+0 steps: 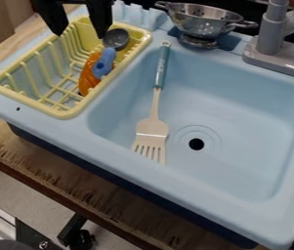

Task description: Put the beige spatula in the dish drainer

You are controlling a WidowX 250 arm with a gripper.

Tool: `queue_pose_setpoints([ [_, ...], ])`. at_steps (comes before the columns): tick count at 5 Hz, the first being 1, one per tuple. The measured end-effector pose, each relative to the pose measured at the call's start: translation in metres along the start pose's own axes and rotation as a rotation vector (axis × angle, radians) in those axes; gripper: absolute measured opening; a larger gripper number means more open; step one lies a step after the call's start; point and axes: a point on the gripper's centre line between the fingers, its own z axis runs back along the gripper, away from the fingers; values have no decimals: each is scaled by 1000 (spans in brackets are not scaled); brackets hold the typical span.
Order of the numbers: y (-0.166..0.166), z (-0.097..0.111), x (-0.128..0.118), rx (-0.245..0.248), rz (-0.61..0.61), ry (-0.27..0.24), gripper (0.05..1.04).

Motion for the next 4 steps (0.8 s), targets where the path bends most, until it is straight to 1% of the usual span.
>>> queue_pose_setpoints([
  [1,0,-8,-5,-3,13,29,999],
  [2,-25,-22,-31,48,13,67,999],
  [3,-49,-25,-35,33,51,90,999],
  [4,-66,-27,-34,41,100,79,999],
])
